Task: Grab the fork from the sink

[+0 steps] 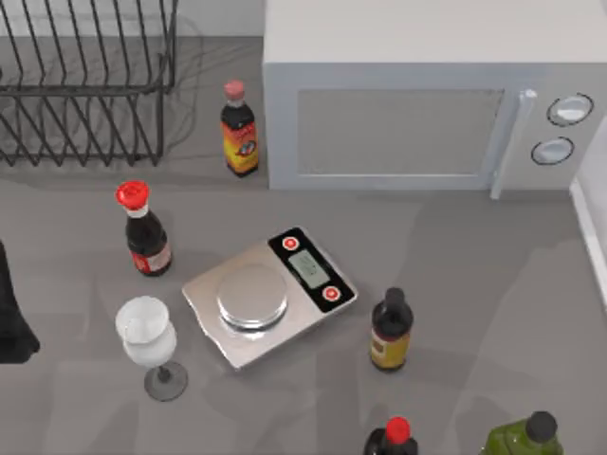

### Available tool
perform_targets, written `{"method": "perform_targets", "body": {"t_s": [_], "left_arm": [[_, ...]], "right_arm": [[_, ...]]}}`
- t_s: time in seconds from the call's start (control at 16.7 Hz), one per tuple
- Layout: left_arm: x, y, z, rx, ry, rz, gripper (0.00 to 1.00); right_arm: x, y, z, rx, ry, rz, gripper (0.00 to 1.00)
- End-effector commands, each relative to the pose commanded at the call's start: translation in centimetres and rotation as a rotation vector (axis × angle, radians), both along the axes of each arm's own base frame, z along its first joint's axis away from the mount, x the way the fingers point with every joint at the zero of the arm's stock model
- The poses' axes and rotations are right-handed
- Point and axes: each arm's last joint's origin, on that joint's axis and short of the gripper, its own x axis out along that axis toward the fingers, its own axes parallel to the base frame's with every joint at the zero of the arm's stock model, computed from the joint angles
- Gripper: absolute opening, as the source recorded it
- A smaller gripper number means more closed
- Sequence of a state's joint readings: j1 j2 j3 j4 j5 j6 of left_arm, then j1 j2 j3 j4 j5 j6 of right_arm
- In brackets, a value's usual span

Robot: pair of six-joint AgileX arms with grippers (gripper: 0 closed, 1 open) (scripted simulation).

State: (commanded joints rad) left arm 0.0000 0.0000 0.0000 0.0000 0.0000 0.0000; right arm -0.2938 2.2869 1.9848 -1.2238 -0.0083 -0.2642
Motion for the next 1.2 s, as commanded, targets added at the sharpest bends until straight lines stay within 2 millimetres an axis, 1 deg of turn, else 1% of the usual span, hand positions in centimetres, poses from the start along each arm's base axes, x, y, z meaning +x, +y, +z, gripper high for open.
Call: {"method": "perform_targets", "body": {"t_s": [0.24, 0.3, 0.42, 0.54, 0.6, 0.72, 0.84, 0.9, 0.96, 1.08, 1.2], "left_arm": [[0.0, 0.0, 0.0, 0.000, 0.000, 0.000, 1.00], [0.0, 0.0, 0.0, 0.000, 0.000, 0.000, 1.00], [0.0, 0.0, 0.0, 0.000, 0.000, 0.000, 1.00], [0.0, 0.0, 0.0, 0.000, 0.000, 0.000, 1.00], [0.0, 0.0, 0.0, 0.000, 0.000, 0.000, 1.00], [0.0, 0.0, 0.0, 0.000, 0.000, 0.000, 1.00], [0.0, 0.0, 0.0, 0.000, 0.000, 0.000, 1.00], [0.0, 0.0, 0.0, 0.000, 0.000, 0.000, 1.00], [0.0, 0.0, 0.0, 0.000, 0.000, 0.000, 1.00], [0.0, 0.0, 0.0, 0.000, 0.000, 0.000, 1.00], [0.0, 0.0, 0.0, 0.000, 0.000, 0.000, 1.00]], "right_arm": [[0.0, 0.2, -0.1, 0.001, 0.002, 0.000, 0.00], [-0.1, 0.7, 0.1, 0.002, 0.005, 0.000, 0.00], [-0.7, 3.3, 1.1, 0.005, 0.014, -0.002, 0.00], [-2.2, 7.1, 2.9, 0.005, 0.017, -0.008, 0.00], [-3.4, 9.2, 4.0, 0.005, 0.015, -0.010, 0.00], [-6.6, 13.7, 6.3, 0.005, 0.010, -0.012, 0.00], [-10.8, 17.9, 8.0, 0.006, 0.010, -0.004, 0.00], [-12.9, 19.6, 8.4, 0.006, 0.015, 0.002, 0.00], [-15.0, 21.0, 8.6, 0.006, 0.022, 0.007, 0.00], [-18.3, 22.7, 8.6, 0.003, 0.037, 0.009, 0.00], [-20.1, 23.4, 8.6, 0.001, 0.045, 0.008, 0.00]]}}
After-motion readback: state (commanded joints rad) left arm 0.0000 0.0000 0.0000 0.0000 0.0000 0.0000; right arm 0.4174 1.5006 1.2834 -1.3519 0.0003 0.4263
